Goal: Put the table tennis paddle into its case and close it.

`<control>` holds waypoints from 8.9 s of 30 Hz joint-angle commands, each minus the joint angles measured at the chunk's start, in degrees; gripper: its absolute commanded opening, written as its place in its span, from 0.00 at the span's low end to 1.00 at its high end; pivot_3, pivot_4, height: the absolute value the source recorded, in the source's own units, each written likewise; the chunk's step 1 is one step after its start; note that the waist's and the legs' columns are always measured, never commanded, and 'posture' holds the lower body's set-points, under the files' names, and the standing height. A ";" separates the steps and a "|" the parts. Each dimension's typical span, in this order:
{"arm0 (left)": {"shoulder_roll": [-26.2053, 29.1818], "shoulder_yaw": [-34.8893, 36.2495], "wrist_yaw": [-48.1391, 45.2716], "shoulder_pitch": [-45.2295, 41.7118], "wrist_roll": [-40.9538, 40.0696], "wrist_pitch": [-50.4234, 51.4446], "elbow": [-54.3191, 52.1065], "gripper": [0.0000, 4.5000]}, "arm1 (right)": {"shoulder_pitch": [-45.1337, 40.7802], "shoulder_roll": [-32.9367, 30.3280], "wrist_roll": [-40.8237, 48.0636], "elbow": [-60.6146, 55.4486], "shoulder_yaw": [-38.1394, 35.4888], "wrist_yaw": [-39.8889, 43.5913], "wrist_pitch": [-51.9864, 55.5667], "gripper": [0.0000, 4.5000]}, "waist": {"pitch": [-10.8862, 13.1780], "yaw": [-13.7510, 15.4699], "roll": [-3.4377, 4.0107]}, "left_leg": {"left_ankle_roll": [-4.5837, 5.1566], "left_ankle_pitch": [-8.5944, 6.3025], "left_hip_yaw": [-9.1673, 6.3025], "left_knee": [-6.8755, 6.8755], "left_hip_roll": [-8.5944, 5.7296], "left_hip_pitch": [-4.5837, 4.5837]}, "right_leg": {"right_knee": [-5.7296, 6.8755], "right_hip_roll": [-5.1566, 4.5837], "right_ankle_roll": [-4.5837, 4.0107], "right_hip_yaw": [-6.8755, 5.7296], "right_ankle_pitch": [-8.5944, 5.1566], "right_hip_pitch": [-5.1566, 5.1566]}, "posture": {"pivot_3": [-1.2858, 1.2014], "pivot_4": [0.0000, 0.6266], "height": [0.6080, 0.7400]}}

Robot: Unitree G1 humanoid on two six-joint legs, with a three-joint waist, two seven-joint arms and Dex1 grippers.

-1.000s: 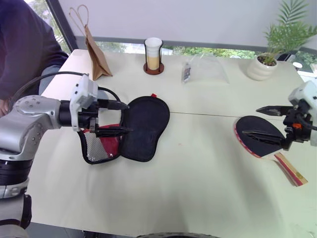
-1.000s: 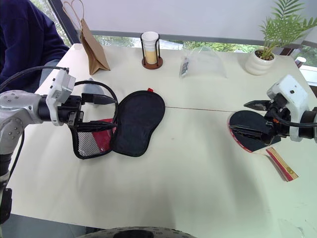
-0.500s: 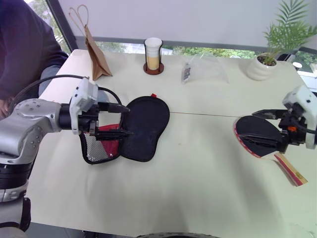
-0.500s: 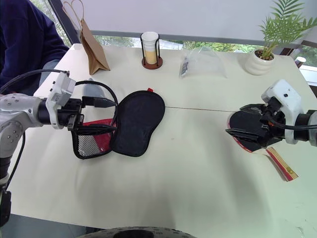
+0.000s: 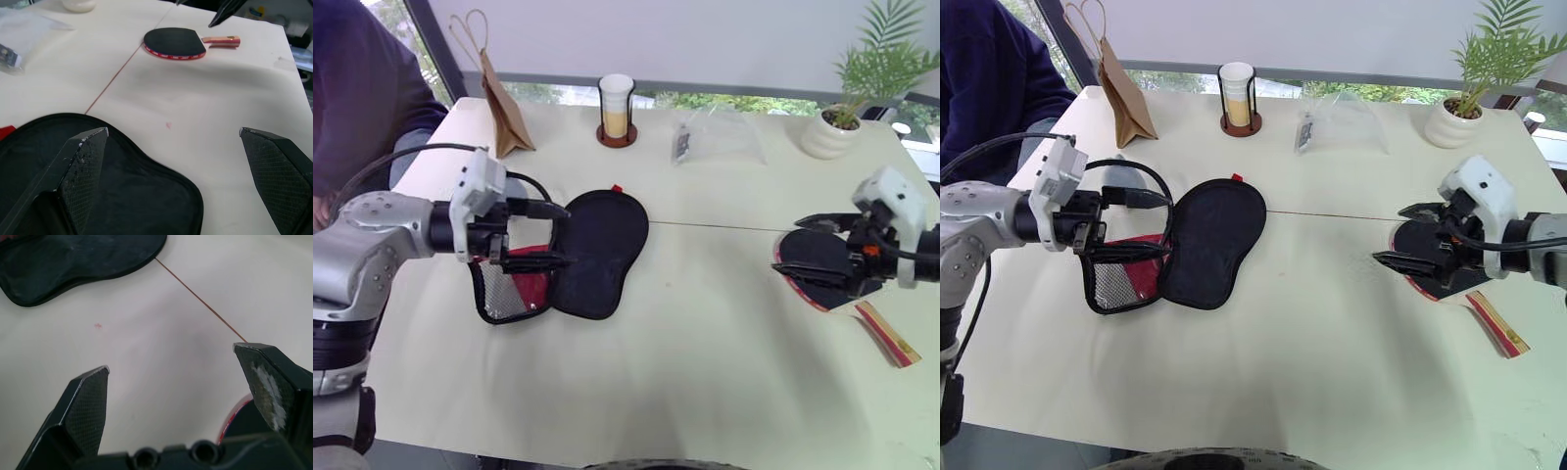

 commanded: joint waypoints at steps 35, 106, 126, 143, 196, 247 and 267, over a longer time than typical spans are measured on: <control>3.84 6.58 2.90 6.81 0.00 0.73 -5.33 1.00 | -22.79 50.89 -20.96 23.56 52.37 -24.88 4.27 0.68 | -0.09 -3.96 -0.14 | -0.32 0.18 0.03 -0.17 -0.02 -0.04 | 0.58 0.11 -0.15 -0.01 -0.08 -0.43 | 0.52 0.24 1.00; -8.63 -9.98 -6.25 -6.70 9.94 -10.73 7.90 1.00 | 30.45 6.72 -19.22 15.74 -19.43 1.53 -9.35 0.99 | -0.05 -1.43 -0.21 | 0.08 -0.03 -0.05 -0.03 -0.31 0.01 | 0.21 -0.15 -0.10 0.03 -0.09 -0.06 | 0.52 0.24 1.00; -7.95 -8.40 -5.73 -4.53 9.96 -9.68 5.24 1.00 | 22.90 6.29 -19.07 27.49 -7.32 1.68 -11.82 0.49 | -0.05 -1.23 -0.22 | -0.02 0.03 -0.03 -0.01 -0.23 0.06 | 0.18 -0.10 -0.10 0.02 -0.09 0.03 | 0.52 0.24 1.00; -9.68 -9.24 -6.86 -6.63 10.60 -10.95 8.38 1.00 | 3.32 12.94 -5.61 -10.46 -8.17 -14.49 29.67 0.18 | 0.00 -1.26 -0.14 | -0.06 0.05 -0.04 -0.03 -0.06 0.00 | 0.17 0.03 -0.11 0.02 -0.09 -0.10 | 0.52 0.24 1.00; -4.96 -13.51 -13.81 2.81 24.24 -35.59 18.95 1.00 | -5.42 4.28 6.22 -6.43 -5.69 -7.99 17.71 0.99 | 0.05 -1.10 -0.12 | 0.24 -0.12 0.02 0.00 -0.14 -0.08 | 0.20 -0.10 -0.11 0.01 -0.08 -0.17 | 0.52 0.24 1.00; -23.85 -7.77 -9.74 -14.65 16.94 -13.02 17.57 1.00 | 7.22 14.50 7.90 13.83 1.18 -5.78 13.73 0.99 | 0.07 -1.20 -0.21 | -0.07 0.06 0.03 0.10 -0.12 -0.10 | 0.26 -0.04 -0.09 0.05 -0.07 -0.16 | 0.52 0.24 1.00; -20.28 -6.63 -0.35 -9.02 12.25 -9.63 8.91 1.00 | 6.05 17.31 6.00 16.75 10.57 -2.87 10.82 0.99 | -0.02 -1.35 -0.37 | -0.08 0.06 0.01 0.04 -0.05 0.03 | 0.18 0.03 -0.09 0.05 -0.07 -0.04 | 0.52 0.24 1.00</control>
